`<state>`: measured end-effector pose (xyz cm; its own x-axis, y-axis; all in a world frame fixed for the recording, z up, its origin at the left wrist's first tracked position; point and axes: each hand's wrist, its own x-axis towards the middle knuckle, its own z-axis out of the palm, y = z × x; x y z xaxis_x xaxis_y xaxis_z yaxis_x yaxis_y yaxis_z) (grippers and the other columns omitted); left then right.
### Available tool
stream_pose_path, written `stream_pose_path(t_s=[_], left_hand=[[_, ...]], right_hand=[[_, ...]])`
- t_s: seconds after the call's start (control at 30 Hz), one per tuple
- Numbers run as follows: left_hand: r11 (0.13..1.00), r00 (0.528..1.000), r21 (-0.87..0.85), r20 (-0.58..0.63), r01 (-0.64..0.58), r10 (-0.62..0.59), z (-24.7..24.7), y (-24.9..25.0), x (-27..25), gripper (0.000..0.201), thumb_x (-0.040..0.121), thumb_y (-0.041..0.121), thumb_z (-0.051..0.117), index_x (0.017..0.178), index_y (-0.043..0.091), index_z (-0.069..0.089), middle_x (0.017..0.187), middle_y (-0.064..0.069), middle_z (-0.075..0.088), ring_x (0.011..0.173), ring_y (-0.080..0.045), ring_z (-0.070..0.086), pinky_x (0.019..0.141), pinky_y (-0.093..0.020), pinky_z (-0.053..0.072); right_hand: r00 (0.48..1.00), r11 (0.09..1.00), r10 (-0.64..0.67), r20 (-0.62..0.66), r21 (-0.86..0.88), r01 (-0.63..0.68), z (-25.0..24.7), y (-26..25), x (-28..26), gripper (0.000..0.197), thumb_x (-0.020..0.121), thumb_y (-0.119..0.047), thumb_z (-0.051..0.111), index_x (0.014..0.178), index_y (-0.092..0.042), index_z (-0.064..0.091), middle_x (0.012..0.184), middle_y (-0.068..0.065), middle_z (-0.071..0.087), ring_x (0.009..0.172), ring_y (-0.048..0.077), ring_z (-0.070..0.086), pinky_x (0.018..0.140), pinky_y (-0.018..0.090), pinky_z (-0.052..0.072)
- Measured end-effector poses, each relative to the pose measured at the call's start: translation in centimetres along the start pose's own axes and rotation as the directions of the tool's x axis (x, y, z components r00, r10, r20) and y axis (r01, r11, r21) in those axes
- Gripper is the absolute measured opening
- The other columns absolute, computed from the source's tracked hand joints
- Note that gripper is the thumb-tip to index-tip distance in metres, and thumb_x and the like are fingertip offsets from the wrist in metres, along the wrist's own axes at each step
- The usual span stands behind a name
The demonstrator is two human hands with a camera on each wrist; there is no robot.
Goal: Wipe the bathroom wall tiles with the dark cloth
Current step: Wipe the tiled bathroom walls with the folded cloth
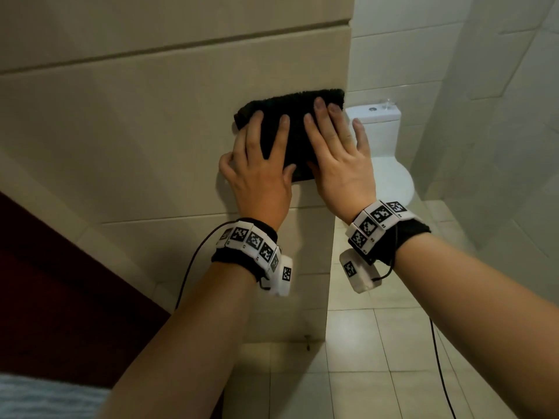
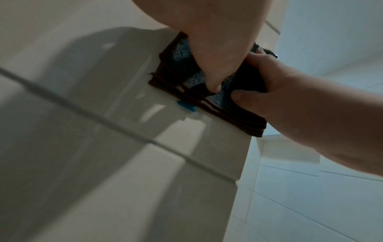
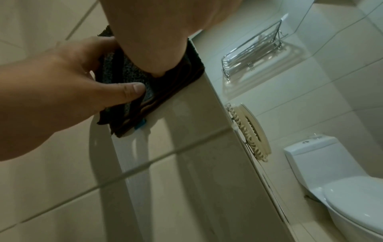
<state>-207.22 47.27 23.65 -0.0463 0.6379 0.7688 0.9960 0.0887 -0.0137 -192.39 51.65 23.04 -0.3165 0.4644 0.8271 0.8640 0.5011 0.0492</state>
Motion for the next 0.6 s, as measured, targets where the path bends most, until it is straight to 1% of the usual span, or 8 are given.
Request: stream_pose_path(t_s=[0.07,0.13,0.23,0.37,0.43,0.5,0.6], left_hand=[[1.0,1.0,-0.008,0.007,0.009,-0.009,1.1,0.0,-1.4,0.08,0.084,0.043,0.069,0.153,0.036,0.029,0.158,-0.008,0.027,0.139,-0.026,0.026,0.101,-0.047,0.032],[1.0,1.0,-0.011,0.01,0.02,-0.02,2.1,0.1,-2.6,0.079,0.083,0.044,0.07,0.151,0.036,0.03,0.155,-0.007,0.024,0.137,-0.026,0.028,0.101,-0.047,0.033],[0.999,0.999,-0.015,0.036,0.041,-0.04,3.5,0.2,-4.4,0.079,0.082,0.045,0.071,0.15,0.036,0.03,0.152,-0.006,0.021,0.136,-0.027,0.029,0.101,-0.048,0.034],[0.999,0.997,-0.017,0.069,0.034,-0.033,4.4,0.1,-6.1,0.079,0.082,0.043,0.071,0.15,0.034,0.033,0.154,-0.009,0.029,0.138,-0.027,0.029,0.102,-0.049,0.033],[1.0,0.997,-0.02,0.081,0.018,-0.017,4.4,-0.1,-6.5,0.076,0.083,0.043,0.069,0.151,0.033,0.035,0.155,-0.01,0.033,0.139,-0.027,0.03,0.103,-0.05,0.034],[1.0,0.996,-0.03,0.087,0.005,-0.002,4.2,-0.4,-6.5,0.074,0.085,0.042,0.066,0.151,0.032,0.036,0.155,-0.009,0.034,0.14,-0.026,0.031,0.104,-0.054,0.033],[1.0,0.995,-0.027,0.103,-0.005,0.008,4.0,-0.8,-6.6,0.073,0.087,0.041,0.063,0.153,0.033,0.034,0.157,-0.007,0.03,0.141,-0.025,0.031,0.108,-0.057,0.029]], right_hand=[[1.0,1.0,-0.003,0.019,0.011,0.003,1.0,0.0,-1.5,0.07,0.094,-0.014,0.059,0.154,-0.013,0.024,0.162,0.008,0.019,0.151,0.019,0.004,0.117,0.056,0.022],[0.999,1.0,-0.019,0.049,0.0,0.019,1.7,0.0,-2.8,0.07,0.095,-0.013,0.058,0.155,-0.013,0.023,0.163,0.007,0.017,0.151,0.017,0.0,0.117,0.055,0.021],[0.995,0.999,-0.042,0.09,-0.007,0.042,2.5,0.0,-4.7,0.069,0.095,-0.012,0.056,0.155,-0.013,0.022,0.163,0.006,0.016,0.151,0.019,0.003,0.117,0.054,0.02],[0.991,0.999,-0.042,0.13,-0.002,0.043,3.3,-0.3,-6.7,0.071,0.094,-0.011,0.056,0.155,-0.013,0.021,0.163,0.004,0.01,0.151,0.018,0.0,0.117,0.056,0.018],[0.991,0.999,-0.03,0.13,0.013,0.029,3.5,-0.6,-7.0,0.071,0.093,-0.011,0.056,0.155,-0.012,0.022,0.163,0.007,0.013,0.151,0.02,0.002,0.117,0.058,0.017],[0.994,1.0,-0.016,0.11,0.027,0.013,3.6,-1.0,-7.0,0.069,0.093,-0.01,0.057,0.154,-0.011,0.025,0.162,0.01,0.018,0.151,0.024,0.008,0.118,0.058,0.017],[0.998,0.999,-0.001,0.062,0.053,-0.002,3.8,-1.8,-6.9,0.067,0.092,-0.007,0.06,0.152,-0.007,0.03,0.16,0.013,0.023,0.149,0.029,0.015,0.12,0.053,0.017]])
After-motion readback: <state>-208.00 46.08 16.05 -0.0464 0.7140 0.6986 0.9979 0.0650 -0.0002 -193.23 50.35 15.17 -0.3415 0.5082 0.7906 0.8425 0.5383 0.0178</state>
